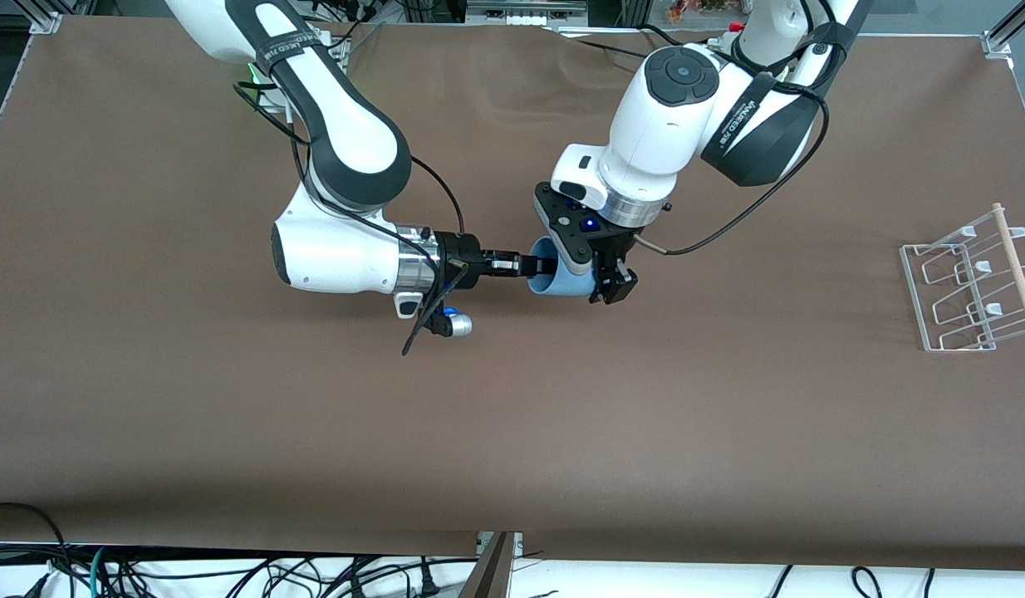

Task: Transfer cup to left arm and place on rack
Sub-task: 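Open the right gripper while the left gripper pulls the cup away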

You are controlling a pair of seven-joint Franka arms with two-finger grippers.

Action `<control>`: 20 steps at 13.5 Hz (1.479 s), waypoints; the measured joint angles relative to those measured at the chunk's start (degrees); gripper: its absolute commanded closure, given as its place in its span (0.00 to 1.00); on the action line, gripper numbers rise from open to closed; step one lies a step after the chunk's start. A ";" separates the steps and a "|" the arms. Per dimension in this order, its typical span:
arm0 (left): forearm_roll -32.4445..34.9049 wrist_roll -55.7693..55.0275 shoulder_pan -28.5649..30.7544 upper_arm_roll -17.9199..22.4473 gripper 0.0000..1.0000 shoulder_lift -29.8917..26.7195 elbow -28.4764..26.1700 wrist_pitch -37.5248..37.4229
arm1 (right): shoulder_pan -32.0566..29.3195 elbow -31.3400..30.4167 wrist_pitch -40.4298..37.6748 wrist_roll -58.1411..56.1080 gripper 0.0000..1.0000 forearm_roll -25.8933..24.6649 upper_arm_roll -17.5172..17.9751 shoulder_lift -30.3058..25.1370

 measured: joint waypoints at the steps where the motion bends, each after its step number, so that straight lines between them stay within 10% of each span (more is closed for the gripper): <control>1: 0.00 0.03 0.03 0.02 1.00 -0.12 0.08 -0.20 | 0.03 0.15 -0.01 0.04 0.92 0.02 0.02 0.00; 2: 0.00 0.04 0.08 0.03 1.00 -0.37 0.21 -0.77 | 0.05 0.36 -0.08 0.08 0.21 0.11 0.12 0.00; 3: 0.00 0.04 0.21 0.08 1.00 -0.77 0.34 -1.69 | 0.09 0.59 -0.17 0.09 0.00 0.23 0.27 0.00; 13: 0.01 4.40 6.27 0.89 1.00 -6.16 0.81 -12.32 | -4.32 2.95 -8.02 0.02 0.00 -0.11 -0.34 -0.04; 20: 1.46 7.38 11.33 1.08 1.00 -8.12 0.81 -22.50 | -8.41 5.30 -15.61 -0.18 0.00 -19.44 -0.41 -0.77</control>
